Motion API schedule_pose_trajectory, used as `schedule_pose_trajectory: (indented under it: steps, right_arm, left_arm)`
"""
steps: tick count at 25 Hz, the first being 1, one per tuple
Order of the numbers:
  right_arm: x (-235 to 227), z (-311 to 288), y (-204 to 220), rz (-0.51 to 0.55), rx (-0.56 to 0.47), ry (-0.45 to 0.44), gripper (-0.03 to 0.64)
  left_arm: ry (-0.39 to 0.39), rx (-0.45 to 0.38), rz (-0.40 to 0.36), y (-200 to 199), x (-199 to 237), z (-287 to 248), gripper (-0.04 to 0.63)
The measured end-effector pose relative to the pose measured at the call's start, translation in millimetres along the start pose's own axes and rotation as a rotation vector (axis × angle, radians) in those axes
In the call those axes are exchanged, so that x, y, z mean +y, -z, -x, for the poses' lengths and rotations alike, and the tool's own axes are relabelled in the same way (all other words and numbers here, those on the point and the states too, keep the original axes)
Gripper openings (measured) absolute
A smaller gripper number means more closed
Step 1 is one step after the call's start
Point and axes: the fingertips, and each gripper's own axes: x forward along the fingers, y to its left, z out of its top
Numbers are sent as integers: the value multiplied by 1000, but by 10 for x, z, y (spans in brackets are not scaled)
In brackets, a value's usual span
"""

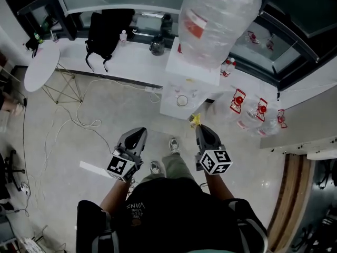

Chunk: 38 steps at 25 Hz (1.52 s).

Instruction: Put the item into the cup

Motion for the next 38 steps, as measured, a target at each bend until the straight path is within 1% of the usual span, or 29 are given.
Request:
schedule_pose_trajectory:
  steps: [7, 13, 20, 28, 33, 38]
  right_arm:
    - [-306, -498, 110, 5, 50, 5, 47]
    - [-675, -1015, 287, 16, 112, 9, 48]
    - [-1069, -1652, 515, 15, 184, 10, 47]
    - [-1446, -2239, 1031, 3, 282, 23, 48]
    - [-1667, -2540, 1371, 19, 324, 47, 48]
    - [-1813, -2869, 1751, 32, 382, 78, 48]
  left_arm:
    - [-28, 8, 29, 90, 218, -333, 20]
    - [-26, 59, 47, 303, 379, -766, 20]
    - [-37, 73, 63, 438, 660, -1315, 20]
    - [-64, 88, 83, 687, 906, -1734, 20]
    - [-81, 107, 105, 880, 994, -1818, 20]
    - [-120, 130, 125, 1047, 1178, -1789, 20]
